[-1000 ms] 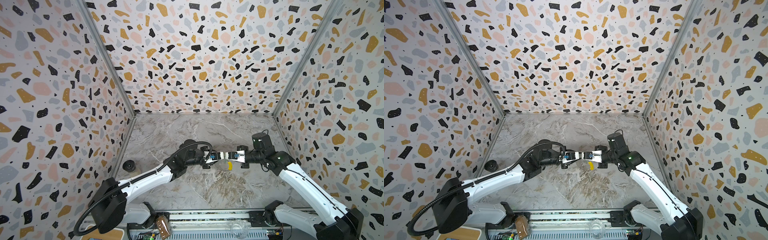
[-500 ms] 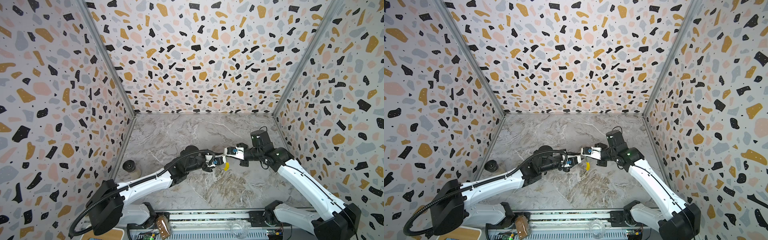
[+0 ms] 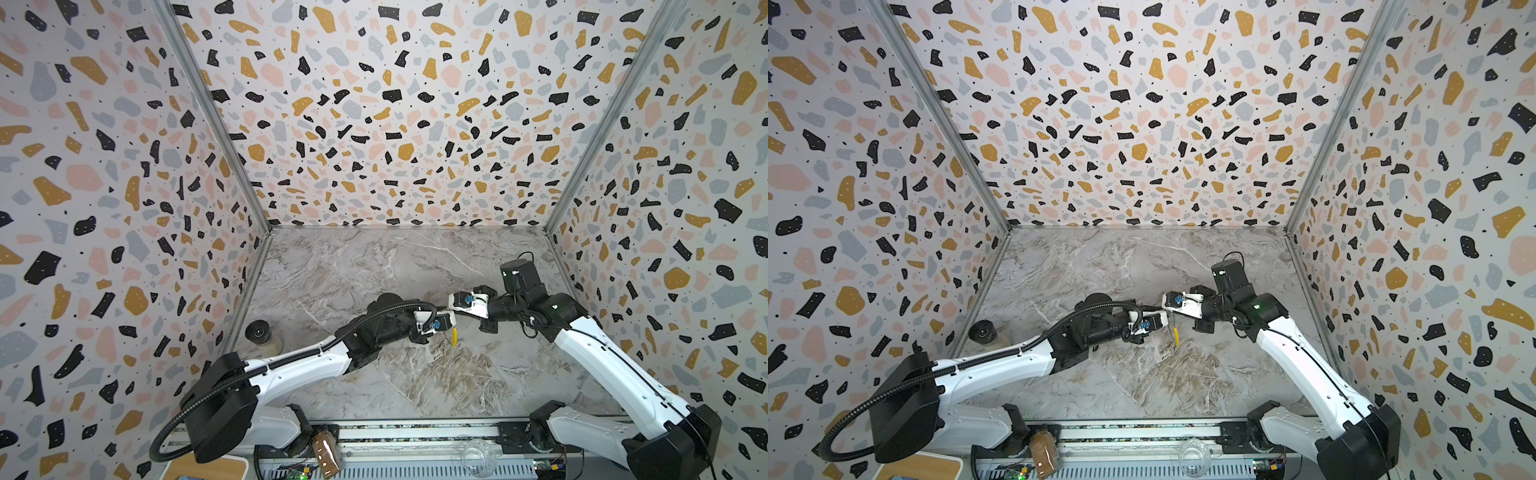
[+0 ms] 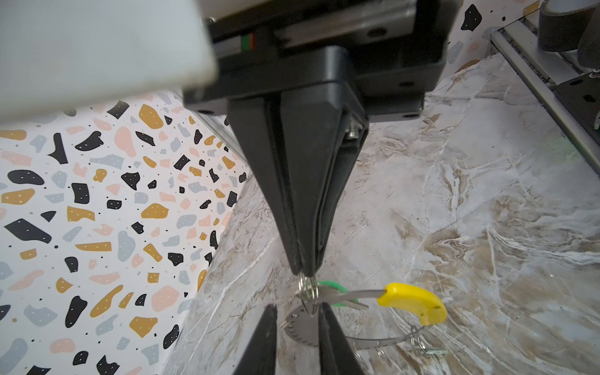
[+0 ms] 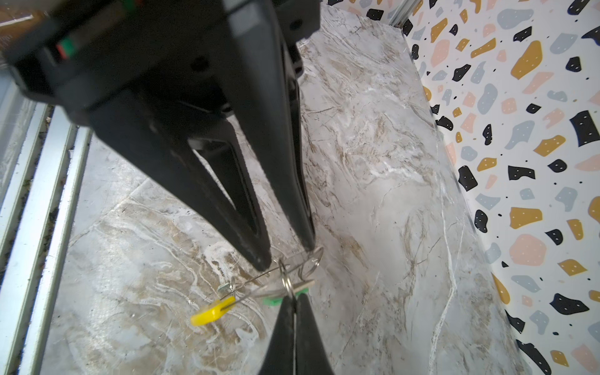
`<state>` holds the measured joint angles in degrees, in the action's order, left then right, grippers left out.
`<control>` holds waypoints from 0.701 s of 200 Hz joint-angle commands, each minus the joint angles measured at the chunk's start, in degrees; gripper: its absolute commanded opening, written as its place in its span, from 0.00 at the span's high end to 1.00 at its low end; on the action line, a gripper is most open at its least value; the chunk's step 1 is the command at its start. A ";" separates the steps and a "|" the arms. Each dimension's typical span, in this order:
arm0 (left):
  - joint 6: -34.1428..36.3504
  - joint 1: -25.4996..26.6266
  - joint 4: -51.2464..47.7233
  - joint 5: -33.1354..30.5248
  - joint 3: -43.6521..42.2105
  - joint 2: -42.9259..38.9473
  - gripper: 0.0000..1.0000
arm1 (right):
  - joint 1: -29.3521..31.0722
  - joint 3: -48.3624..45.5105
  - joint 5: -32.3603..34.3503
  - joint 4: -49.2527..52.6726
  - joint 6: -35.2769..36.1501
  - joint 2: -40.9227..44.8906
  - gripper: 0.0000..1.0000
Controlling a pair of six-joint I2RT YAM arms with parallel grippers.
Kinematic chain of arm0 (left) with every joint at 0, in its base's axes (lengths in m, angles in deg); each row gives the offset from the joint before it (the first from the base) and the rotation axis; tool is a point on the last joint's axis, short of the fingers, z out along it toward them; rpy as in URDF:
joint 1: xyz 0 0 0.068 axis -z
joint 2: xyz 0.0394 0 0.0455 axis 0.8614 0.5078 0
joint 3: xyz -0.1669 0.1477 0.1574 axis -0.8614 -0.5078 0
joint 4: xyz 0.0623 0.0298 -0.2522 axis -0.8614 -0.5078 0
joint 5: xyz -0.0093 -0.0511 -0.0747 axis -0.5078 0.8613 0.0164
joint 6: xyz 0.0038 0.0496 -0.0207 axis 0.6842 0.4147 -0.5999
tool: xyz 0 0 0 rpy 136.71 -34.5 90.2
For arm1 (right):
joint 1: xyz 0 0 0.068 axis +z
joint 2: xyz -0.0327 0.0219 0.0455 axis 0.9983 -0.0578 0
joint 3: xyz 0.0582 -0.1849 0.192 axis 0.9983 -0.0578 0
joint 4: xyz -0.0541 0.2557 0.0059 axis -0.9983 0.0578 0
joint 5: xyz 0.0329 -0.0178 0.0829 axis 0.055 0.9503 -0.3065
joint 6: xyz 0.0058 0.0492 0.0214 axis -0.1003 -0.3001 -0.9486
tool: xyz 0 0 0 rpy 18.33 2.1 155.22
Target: Remove the keys from the keyring
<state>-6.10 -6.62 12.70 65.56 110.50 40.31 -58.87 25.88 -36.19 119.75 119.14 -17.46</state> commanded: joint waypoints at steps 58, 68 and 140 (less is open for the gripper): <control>-1.43 0.61 4.49 -1.11 2.68 1.67 0.86 | -0.04 2.46 0.15 0.68 -0.78 0.34 0.98; -1.62 0.59 4.73 -1.05 2.72 1.84 0.86 | -0.09 2.52 0.15 0.59 -0.68 0.35 0.98; -4.97 0.62 7.53 -2.29 2.47 1.90 0.84 | -0.08 2.64 0.77 0.52 -0.41 0.49 0.98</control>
<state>-8.83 -6.12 15.08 64.49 111.46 42.52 -58.87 26.04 -35.10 119.75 119.12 -17.49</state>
